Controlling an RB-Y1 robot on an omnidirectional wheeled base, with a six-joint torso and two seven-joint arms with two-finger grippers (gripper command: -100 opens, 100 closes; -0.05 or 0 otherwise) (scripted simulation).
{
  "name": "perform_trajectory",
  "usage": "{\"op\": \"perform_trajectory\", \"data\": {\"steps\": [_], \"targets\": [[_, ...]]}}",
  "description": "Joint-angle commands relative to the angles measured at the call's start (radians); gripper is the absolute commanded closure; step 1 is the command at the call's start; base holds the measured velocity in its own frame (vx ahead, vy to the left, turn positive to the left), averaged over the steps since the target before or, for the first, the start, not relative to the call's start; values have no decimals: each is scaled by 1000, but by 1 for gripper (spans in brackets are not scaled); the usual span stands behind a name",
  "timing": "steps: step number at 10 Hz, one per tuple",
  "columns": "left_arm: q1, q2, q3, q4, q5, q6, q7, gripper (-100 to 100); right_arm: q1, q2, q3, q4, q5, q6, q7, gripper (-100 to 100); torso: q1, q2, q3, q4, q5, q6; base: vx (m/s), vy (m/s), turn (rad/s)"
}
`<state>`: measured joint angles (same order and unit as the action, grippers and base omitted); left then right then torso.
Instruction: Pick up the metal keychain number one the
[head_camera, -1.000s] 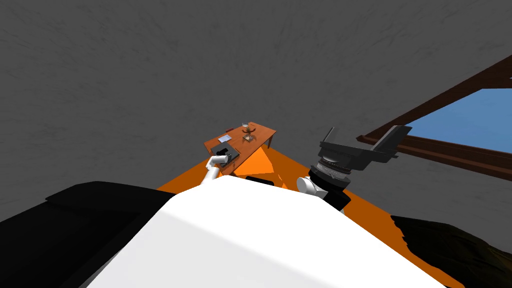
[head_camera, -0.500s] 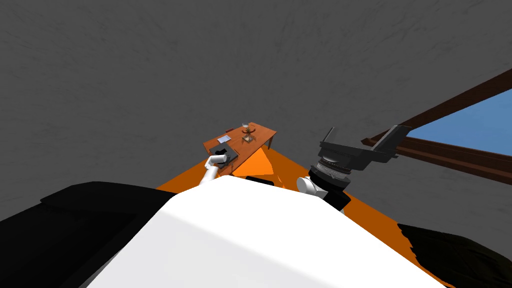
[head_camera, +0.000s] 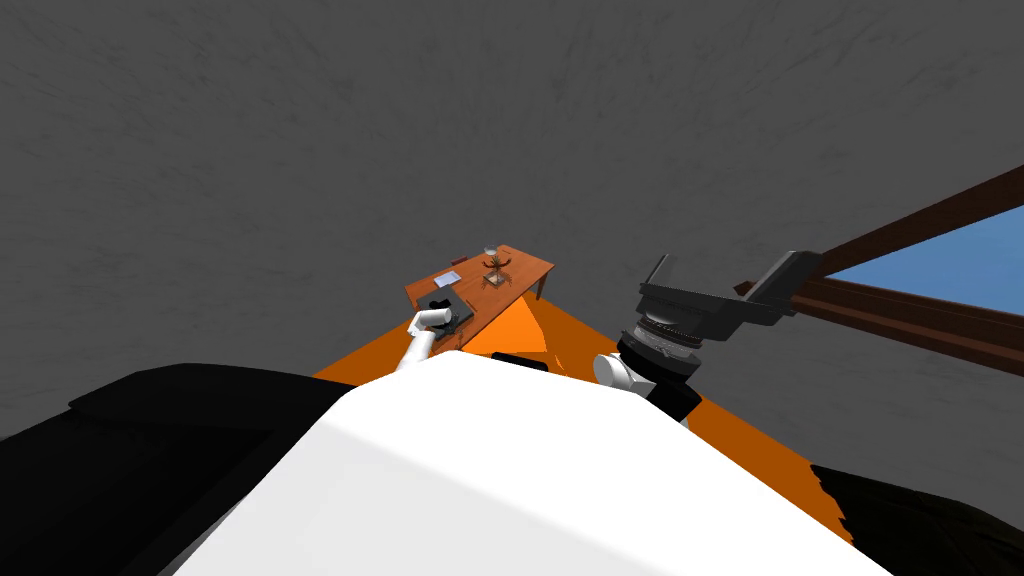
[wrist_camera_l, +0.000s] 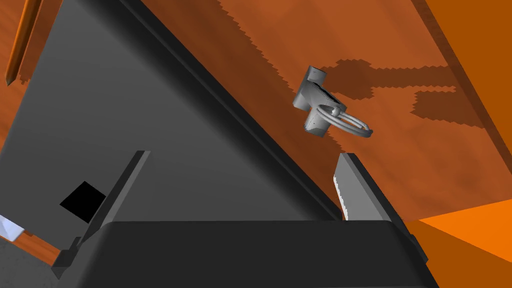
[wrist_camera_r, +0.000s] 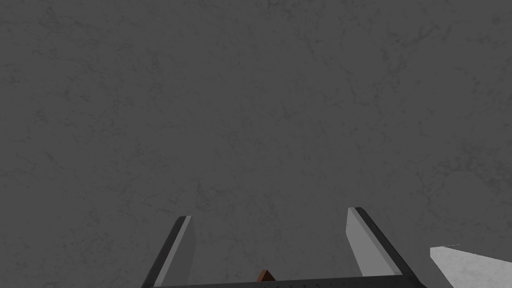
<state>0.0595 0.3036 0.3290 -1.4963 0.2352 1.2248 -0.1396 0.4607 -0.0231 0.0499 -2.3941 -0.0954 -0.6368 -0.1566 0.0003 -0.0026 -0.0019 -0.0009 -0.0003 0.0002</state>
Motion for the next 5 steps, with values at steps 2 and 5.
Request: {"op": "perform_trajectory", "data": {"steps": [2,5], "targets": [[-20,1,1,40,-10,-20,15,-100,0,0,0,0,0,0,0,0,1,2,1,0,0,0,-15,6,-72],[-51,3,4,101,-25,-49,38,-100,0,0,0,0,0,0,0,0,3,7,4,2,1,0,-68,29,-100]]}}
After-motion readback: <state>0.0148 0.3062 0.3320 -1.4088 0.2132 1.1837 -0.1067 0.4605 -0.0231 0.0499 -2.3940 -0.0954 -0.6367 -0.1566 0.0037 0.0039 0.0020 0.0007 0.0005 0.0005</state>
